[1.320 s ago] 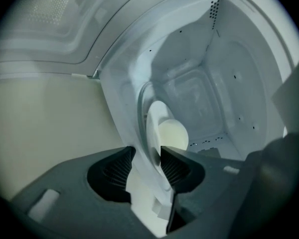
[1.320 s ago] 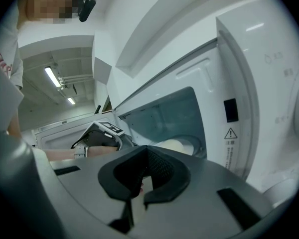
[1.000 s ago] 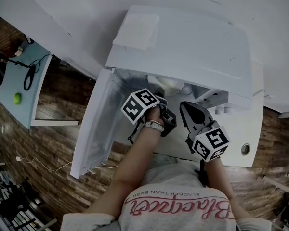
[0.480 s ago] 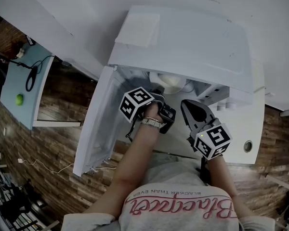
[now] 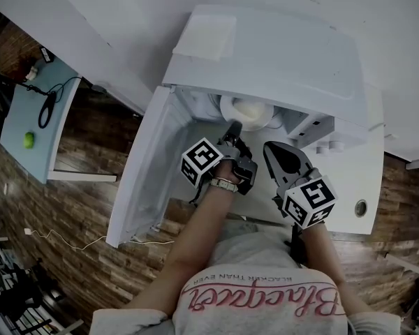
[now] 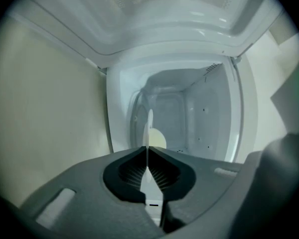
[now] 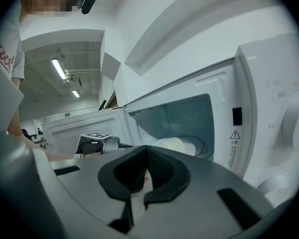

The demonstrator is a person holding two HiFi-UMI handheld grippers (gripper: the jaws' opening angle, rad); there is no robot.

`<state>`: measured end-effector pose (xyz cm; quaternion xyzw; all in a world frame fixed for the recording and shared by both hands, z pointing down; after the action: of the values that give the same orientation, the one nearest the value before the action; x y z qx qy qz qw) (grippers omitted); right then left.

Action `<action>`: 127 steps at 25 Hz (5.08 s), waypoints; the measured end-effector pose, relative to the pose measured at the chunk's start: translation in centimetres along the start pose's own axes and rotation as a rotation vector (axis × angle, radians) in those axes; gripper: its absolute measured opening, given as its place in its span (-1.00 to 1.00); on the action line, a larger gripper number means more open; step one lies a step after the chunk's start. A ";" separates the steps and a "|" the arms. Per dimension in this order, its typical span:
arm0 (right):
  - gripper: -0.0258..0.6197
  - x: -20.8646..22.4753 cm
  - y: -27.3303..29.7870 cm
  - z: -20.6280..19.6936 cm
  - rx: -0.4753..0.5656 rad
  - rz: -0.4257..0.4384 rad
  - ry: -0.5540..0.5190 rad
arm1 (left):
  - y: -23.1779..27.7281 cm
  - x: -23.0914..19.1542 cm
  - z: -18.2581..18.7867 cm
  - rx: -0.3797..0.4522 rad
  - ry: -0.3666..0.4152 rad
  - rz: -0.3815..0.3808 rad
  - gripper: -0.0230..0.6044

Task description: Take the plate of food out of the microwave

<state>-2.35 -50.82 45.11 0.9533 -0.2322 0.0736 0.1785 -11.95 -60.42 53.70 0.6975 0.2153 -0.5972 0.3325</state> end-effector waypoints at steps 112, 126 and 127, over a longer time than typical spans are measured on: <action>-0.90 -8.1 -12.4 7.9 0.181 -0.038 -0.137 | -19.6 12.4 -7.2 -0.021 -0.037 -0.232 -0.87; -0.90 -5.5 -11.8 10.4 0.224 -0.140 -0.084 | -15.4 15.9 -5.8 -0.087 -0.029 -0.282 -0.87; -0.91 -5.3 -11.9 10.6 0.229 -0.145 -0.080 | -15.2 16.3 -5.8 -0.089 -0.035 -0.287 -0.87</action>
<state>-0.84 -42.76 30.49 0.9839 -0.1599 0.0487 0.0640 -15.38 -47.40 35.07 0.6337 0.3333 -0.6405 0.2777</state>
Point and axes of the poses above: the fingertips, and each gripper's own axes: y forward along the fingers, x to its right, z out of its top, the point moved 4 cm from there along -y, backward along the fingers, and after that the axes turned 4 degrees about -x, right-handed, at the moved point
